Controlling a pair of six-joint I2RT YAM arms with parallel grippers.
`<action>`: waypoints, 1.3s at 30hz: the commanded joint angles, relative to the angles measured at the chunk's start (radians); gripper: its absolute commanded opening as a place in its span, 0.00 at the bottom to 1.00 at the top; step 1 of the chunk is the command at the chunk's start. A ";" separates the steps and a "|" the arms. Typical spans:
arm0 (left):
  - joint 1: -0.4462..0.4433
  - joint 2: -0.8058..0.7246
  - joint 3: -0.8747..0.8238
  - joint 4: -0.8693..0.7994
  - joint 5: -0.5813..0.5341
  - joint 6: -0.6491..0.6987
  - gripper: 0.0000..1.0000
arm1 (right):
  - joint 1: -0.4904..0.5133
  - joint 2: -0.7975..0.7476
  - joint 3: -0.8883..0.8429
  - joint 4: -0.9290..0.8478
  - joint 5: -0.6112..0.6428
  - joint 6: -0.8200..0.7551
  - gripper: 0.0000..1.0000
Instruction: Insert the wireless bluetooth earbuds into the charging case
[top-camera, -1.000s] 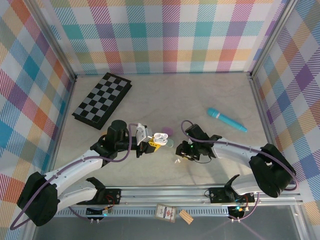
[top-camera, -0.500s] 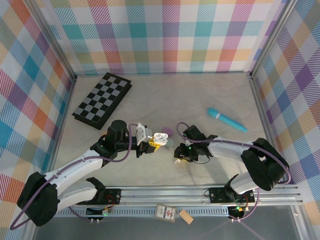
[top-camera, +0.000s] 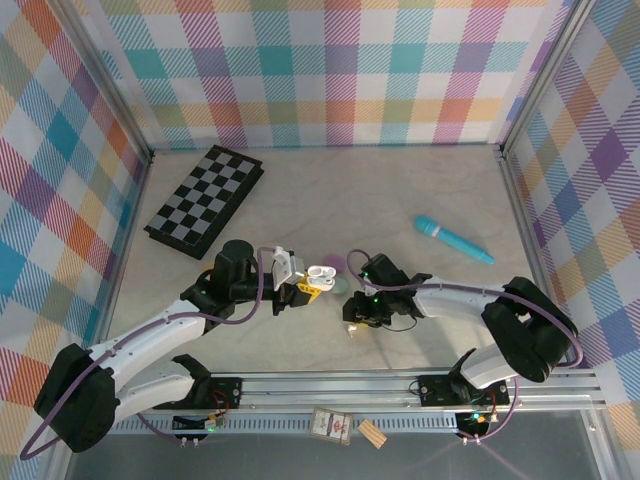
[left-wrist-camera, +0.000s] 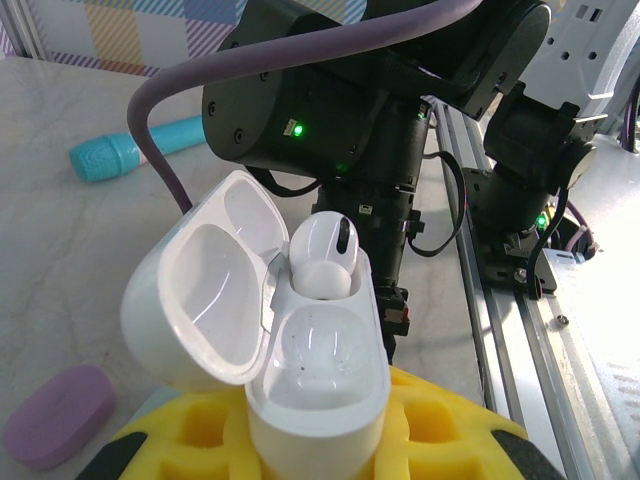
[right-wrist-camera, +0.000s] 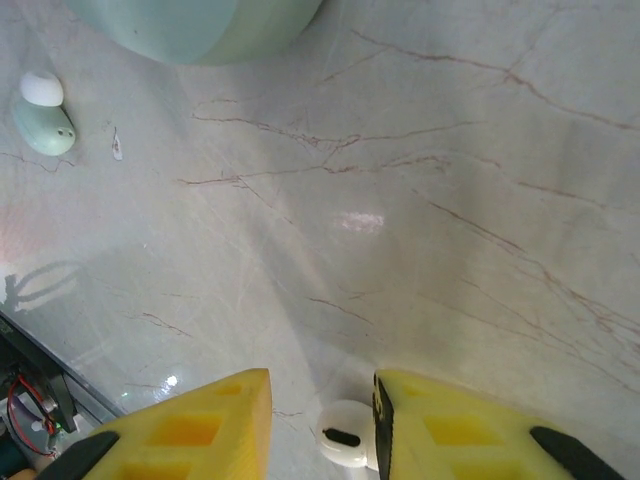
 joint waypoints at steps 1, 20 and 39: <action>0.007 -0.012 -0.008 0.004 0.016 0.027 0.02 | 0.004 0.016 -0.017 0.001 -0.027 -0.045 0.35; 0.007 0.000 -0.003 0.004 0.019 0.030 0.02 | 0.063 0.013 -0.014 -0.057 -0.054 -0.217 0.32; 0.007 -0.002 -0.002 0.001 0.015 0.035 0.01 | 0.110 0.027 -0.025 -0.051 -0.029 -0.277 0.31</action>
